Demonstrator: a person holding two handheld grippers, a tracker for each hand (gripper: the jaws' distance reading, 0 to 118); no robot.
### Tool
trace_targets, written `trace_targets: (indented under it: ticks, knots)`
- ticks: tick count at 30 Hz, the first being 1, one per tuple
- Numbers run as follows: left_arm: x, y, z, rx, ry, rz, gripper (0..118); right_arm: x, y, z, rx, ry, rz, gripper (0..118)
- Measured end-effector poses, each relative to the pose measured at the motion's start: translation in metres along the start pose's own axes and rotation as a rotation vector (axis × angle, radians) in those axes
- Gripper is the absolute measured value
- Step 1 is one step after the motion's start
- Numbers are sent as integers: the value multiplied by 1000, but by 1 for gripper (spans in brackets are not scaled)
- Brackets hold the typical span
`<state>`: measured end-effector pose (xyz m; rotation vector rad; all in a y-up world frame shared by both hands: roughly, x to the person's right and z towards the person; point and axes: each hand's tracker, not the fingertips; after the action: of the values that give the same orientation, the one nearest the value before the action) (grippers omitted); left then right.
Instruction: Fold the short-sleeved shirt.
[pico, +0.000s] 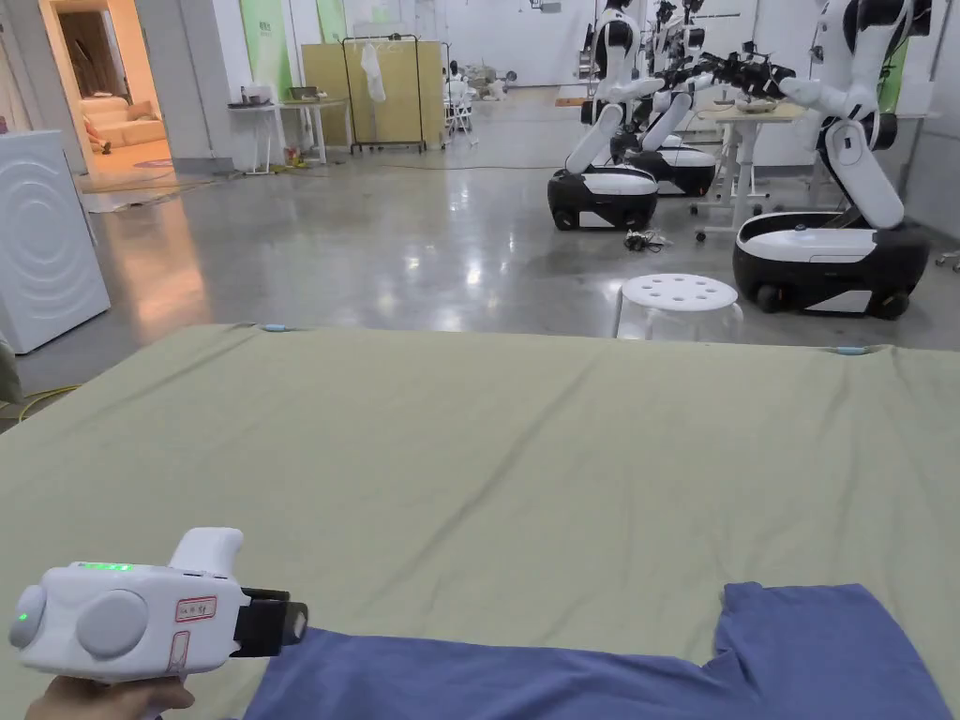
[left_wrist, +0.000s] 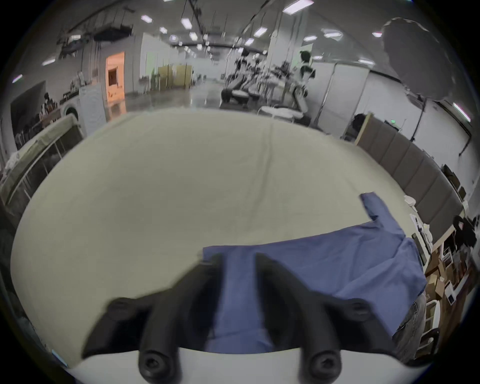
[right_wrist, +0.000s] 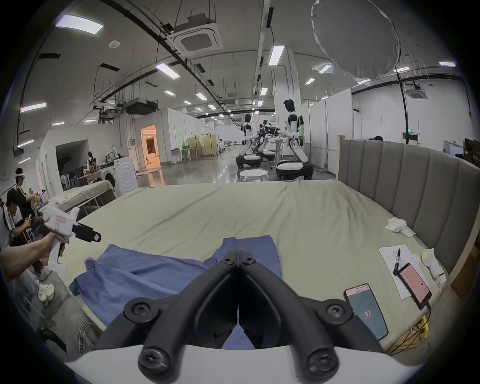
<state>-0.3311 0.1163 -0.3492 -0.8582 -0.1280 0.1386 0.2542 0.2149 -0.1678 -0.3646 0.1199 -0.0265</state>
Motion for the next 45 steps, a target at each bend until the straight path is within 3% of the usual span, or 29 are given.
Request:
trace_targets:
  ticks: [1, 10, 11, 12, 14, 16, 17, 18, 21, 23, 26, 27, 29, 30, 33, 38, 40, 41, 42, 43, 44, 45]
  knots:
    - [-2, 3, -7, -41, 17, -2, 118, 0, -1, -3, -9, -3, 0, 3]
    - [18, 6, -65, -222, 167, -151, 114, -9, -11, -30, -110, 27, 15, 3]
    - [24, 3, -65, -210, 133, -160, 107, -11, -13, -31, -118, 31, 18, 3]
    - [30, 0, -67, -216, 87, -180, 84, -13, -14, -33, -128, 37, 25, 3]
    - [44, -5, -64, -199, 164, -216, 70, -14, -15, -32, -142, 43, 35, 3]
    - [45, -4, -55, -195, 92, -204, 34, -14, -15, -33, -147, 52, 37, 3]
    - [46, -4, -52, -195, 97, -211, 10, -13, -15, -34, -147, 54, 36, 3]
    - [48, -7, -50, -195, 71, -217, 4, -11, -14, -34, -147, 57, 30, 3]
    - [46, -12, -48, -168, 83, -248, 3, -3, -13, -40, -151, 56, 11, 3]
    - [43, -15, -52, -228, 7, -200, 3, 7, -11, -50, -165, 52, 7, 3]
    - [45, -22, -54, -196, 17, -198, 3, 29, -6, -86, -254, 25, 15, 4]
    - [44, -24, -56, -186, 20, -190, 3, 36, -4, -104, -299, 20, 39, 20]
    - [44, -29, -56, -155, 31, -180, 3, 54, 0, -147, -389, 17, 39, 79]
    - [44, -31, -54, -137, 30, -171, 3, 69, -1, -173, -438, 18, 22, 103]
    - [42, -33, -53, -126, 16, -164, 4, 90, 5, -241, -532, -57, -17, 104]
    - [47, -27, -55, -158, 25, -159, 5, 93, 2, -316, -653, -45, -10, 104]
    - [50, -24, -56, -174, 37, -157, 5, 86, -7, -333, -727, -27, 26, 103]
    - [50, -24, -57, -176, 40, -155, 5, 81, -11, -334, -745, -20, 38, 97]
    - [50, -25, -56, -175, 41, -158, 5, 72, -15, -333, -736, -24, 65, 73]
    - [50, -25, -56, -175, 39, -162, 5, 64, -15, -329, -689, -52, 137, 70]
    - [49, -24, -56, -177, 35, -163, 5, 59, -14, -326, -683, -12, 163, 55]
    - [49, -24, -56, -181, 30, -166, 5, 55, -11, -325, -691, 18, 163, 31]
